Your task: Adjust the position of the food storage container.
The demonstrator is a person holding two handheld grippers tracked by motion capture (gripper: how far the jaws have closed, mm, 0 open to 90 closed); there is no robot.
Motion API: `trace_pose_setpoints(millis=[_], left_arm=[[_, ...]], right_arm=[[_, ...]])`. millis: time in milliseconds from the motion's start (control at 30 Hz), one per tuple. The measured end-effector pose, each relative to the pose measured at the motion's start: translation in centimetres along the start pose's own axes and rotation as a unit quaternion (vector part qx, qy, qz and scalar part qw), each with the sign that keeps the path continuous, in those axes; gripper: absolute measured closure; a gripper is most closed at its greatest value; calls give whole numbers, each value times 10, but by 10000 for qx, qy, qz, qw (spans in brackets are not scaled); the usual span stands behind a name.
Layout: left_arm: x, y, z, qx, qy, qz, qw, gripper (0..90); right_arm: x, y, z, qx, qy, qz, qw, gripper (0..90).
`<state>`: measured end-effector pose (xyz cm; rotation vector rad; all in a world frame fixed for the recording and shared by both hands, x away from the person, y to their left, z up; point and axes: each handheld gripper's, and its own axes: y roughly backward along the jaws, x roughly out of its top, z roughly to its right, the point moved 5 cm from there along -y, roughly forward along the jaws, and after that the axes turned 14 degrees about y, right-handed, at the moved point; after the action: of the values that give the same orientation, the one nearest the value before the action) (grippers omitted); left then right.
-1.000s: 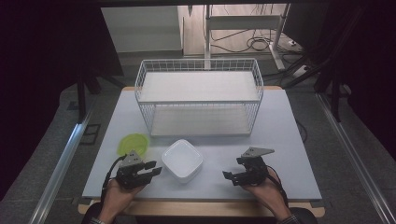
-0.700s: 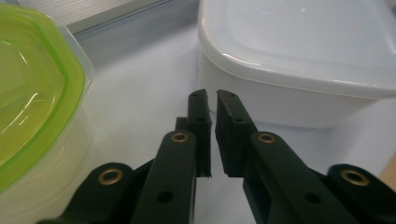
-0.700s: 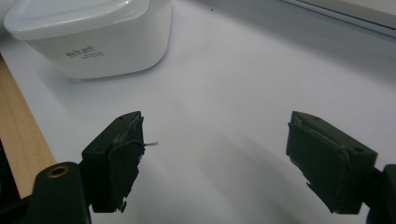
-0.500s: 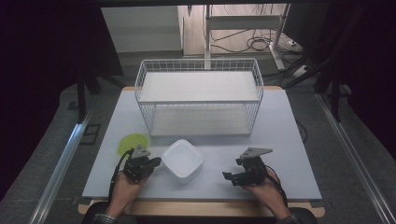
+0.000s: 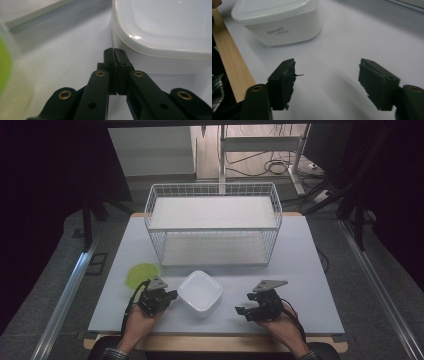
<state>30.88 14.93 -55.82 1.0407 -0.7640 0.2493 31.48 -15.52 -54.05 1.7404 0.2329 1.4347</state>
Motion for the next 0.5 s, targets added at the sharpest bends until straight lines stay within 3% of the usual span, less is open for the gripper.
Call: trace_pose_setpoints(millis=[167,200,367,500], left_arm=[[0,-3,7,-167,-39,-24,9998,894],[-1,-4,10,-238,-70,-40,9997,892],[-2,-8,18,-386,-151,-111,9991,880],[-2,-12,26,-498,-261,-190,9982,876]], right_arm=[[2,0,-6,94,69,-74,9999,465],[3,0,-8,122,140,-81,9998,531],[7,-1,-12,197,186,-38,9996,620],[8,-4,-14,88,230,-114,9996,738]])
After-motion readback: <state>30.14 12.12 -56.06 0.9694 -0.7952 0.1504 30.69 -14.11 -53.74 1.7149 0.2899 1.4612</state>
